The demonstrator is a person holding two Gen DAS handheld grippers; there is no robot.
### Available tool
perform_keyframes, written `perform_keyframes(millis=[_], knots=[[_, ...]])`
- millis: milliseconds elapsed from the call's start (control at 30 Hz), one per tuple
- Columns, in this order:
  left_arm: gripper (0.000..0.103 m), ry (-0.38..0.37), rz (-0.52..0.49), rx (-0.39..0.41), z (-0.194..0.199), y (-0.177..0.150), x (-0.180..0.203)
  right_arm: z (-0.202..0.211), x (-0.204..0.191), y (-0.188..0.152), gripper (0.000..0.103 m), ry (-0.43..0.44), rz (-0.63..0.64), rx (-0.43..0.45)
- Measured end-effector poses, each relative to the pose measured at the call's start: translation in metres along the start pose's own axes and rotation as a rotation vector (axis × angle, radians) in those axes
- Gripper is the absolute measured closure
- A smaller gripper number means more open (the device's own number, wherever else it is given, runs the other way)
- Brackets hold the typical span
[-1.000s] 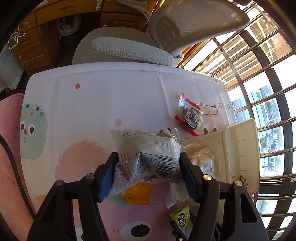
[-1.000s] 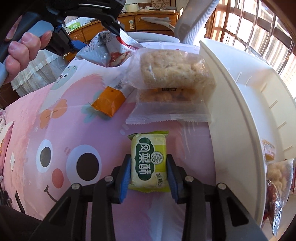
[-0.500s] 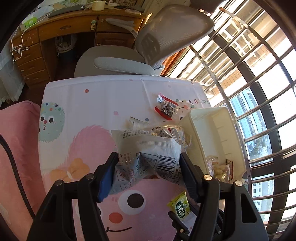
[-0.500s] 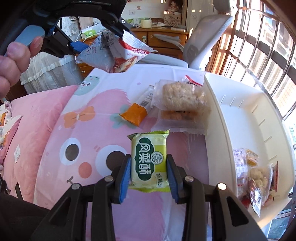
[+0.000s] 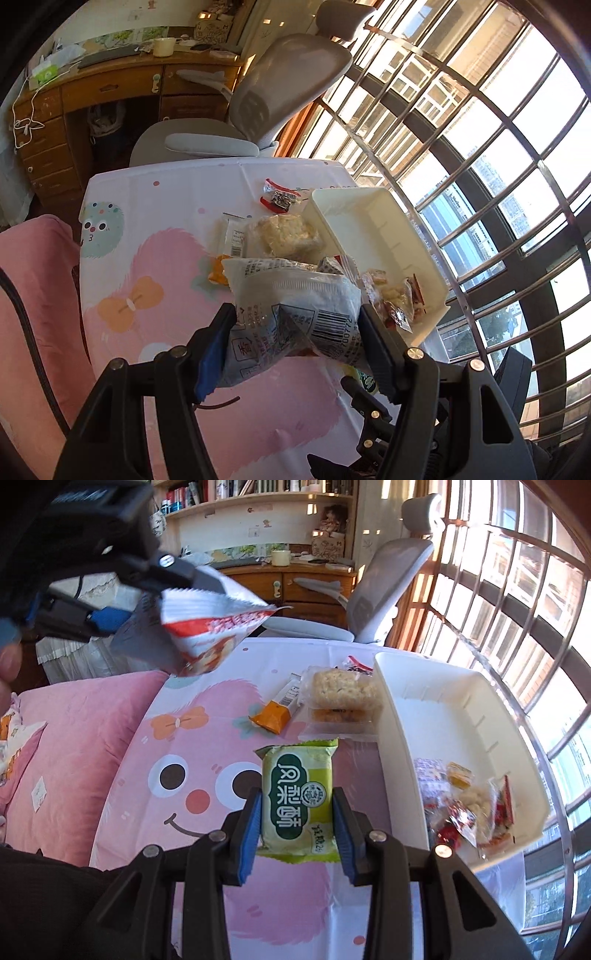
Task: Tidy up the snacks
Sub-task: 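Carry both snacks into the white basket and open both tools to release them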
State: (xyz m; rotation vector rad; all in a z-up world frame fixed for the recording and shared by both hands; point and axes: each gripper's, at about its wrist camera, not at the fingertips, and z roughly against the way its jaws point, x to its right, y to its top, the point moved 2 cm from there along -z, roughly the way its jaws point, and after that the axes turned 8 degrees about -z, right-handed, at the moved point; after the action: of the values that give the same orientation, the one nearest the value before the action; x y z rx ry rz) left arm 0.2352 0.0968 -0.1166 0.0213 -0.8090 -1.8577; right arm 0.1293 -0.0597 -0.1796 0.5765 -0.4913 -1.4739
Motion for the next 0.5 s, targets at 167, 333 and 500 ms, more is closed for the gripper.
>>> perform_keyframes(millis=[167, 333, 500], knots=[[0.038, -0.024, -0.017, 0.012, 0.011, -0.02, 0.014, 0.022, 0.005, -0.013, 0.067, -0.017, -0.028, 0.007], [0.038, -0.041, -0.036, 0.016, 0.016, -0.033, 0.03, 0.042, 0.016, -0.019, 0.066, -0.027, -0.055, 0.025], [0.037, -0.055, -0.024, 0.032, 0.014, -0.038, 0.05, 0.054, 0.037, -0.018, 0.066, -0.03, -0.092, 0.038]])
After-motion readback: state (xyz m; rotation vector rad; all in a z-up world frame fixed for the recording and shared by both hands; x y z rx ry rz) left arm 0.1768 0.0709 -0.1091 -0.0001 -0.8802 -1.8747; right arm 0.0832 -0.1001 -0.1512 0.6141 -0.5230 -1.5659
